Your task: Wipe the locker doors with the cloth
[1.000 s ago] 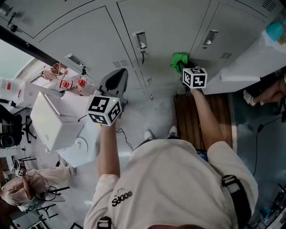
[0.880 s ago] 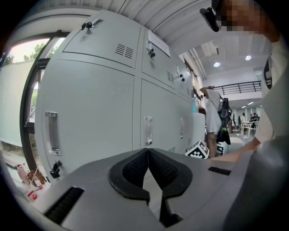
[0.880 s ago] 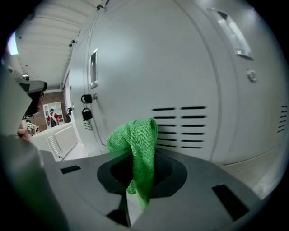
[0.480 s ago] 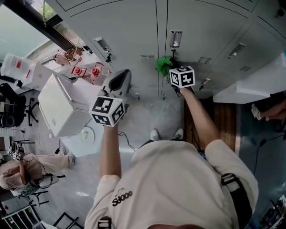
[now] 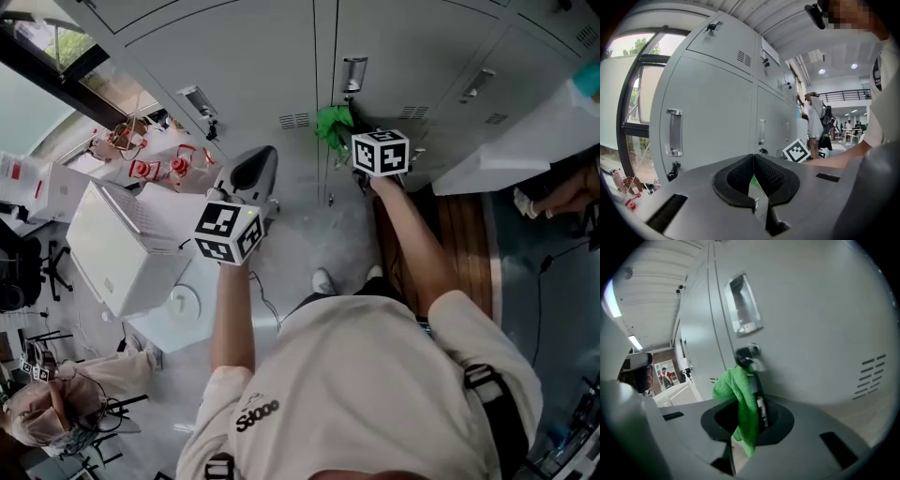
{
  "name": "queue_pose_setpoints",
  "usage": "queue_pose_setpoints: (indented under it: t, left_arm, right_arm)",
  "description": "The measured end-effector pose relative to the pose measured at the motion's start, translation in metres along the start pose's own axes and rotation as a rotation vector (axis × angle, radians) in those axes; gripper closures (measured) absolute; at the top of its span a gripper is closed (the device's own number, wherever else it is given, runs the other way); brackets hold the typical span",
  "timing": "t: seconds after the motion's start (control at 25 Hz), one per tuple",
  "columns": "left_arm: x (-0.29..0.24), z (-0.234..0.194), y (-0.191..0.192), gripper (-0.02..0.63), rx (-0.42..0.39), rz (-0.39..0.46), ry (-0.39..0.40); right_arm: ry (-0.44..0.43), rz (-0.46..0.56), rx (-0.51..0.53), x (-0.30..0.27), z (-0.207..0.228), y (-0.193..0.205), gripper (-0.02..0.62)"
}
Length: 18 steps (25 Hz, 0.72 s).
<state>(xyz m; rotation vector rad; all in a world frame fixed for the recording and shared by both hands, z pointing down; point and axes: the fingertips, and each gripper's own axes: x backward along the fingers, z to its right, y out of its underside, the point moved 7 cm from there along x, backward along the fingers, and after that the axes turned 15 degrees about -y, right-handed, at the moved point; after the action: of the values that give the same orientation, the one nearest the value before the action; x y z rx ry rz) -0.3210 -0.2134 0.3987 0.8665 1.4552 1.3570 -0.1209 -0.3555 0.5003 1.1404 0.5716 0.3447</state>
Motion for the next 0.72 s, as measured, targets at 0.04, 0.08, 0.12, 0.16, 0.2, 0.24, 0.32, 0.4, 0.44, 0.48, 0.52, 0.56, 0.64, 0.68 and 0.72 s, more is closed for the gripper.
queue_pose_setpoints:
  t: [0.04, 0.08, 0.12, 0.16, 0.2, 0.24, 0.32, 0.4, 0.44, 0.48, 0.52, 0.56, 0.64, 0.68, 0.72]
  left_arm:
    - [-0.002, 0.003, 0.0, 0.588, -0.002, -0.001, 0.008]
    - [-0.003, 0.005, 0.001, 0.588, -0.004, -0.003, 0.013]
    - [-0.006, 0.008, 0.0, 0.588, -0.004, -0.004, 0.016]
    - [-0.009, 0.009, 0.0, 0.588, -0.004, -0.006, 0.017]
    - [-0.012, 0.011, -0.001, 0.588, -0.003, -0.007, 0.016]
    - [-0.016, 0.014, -0.003, 0.588, -0.005, -0.008, 0.015]
    - [-0.025, 0.022, -0.008, 0.588, -0.013, -0.006, 0.018]
    - [-0.035, 0.034, -0.013, 0.588, -0.021, -0.001, 0.027]
    - [-0.039, 0.042, -0.015, 0.588, -0.025, 0.001, 0.034]
    - [-0.044, 0.051, -0.017, 0.588, -0.028, 0.004, 0.043]
    - [-0.049, 0.06, -0.02, 0.588, -0.032, 0.008, 0.054]
    - [-0.054, 0.069, -0.023, 0.588, -0.036, 0.013, 0.067]
    - [-0.065, 0.089, -0.028, 0.588, -0.042, 0.023, 0.093]
    - [-0.07, 0.098, -0.031, 0.588, -0.044, 0.028, 0.105]
    - [-0.074, 0.107, -0.033, 0.588, -0.047, 0.033, 0.116]
  right_arm:
    - [0.015, -0.012, -0.028, 0.004, 0.01, 0.008, 0.546]
    - [0.027, -0.021, -0.058, 0.009, 0.021, 0.016, 0.546]
    - [0.034, -0.029, -0.084, 0.014, 0.031, 0.023, 0.546]
    - [0.038, -0.037, -0.098, 0.02, 0.041, 0.028, 0.546]
    - [0.042, -0.048, -0.098, 0.027, 0.05, 0.031, 0.546]
    - [0.048, -0.059, -0.088, 0.034, 0.058, 0.032, 0.546]
    - [0.075, -0.069, -0.078, 0.054, 0.078, 0.031, 0.546]
    - [0.128, -0.073, -0.083, 0.08, 0.103, 0.032, 0.546]
    - [0.17, -0.08, -0.085, 0.096, 0.117, 0.035, 0.546]
    - [0.221, -0.085, -0.09, 0.112, 0.133, 0.039, 0.546]
    - [0.281, -0.086, -0.102, 0.13, 0.148, 0.043, 0.546]
    - [0.341, -0.082, -0.116, 0.148, 0.16, 0.045, 0.546]
    - [0.438, -0.086, -0.102, 0.182, 0.175, 0.041, 0.548]
    - [0.462, -0.098, -0.063, 0.195, 0.176, 0.036, 0.548]
    - [0.468, -0.108, -0.016, 0.206, 0.174, 0.03, 0.548]
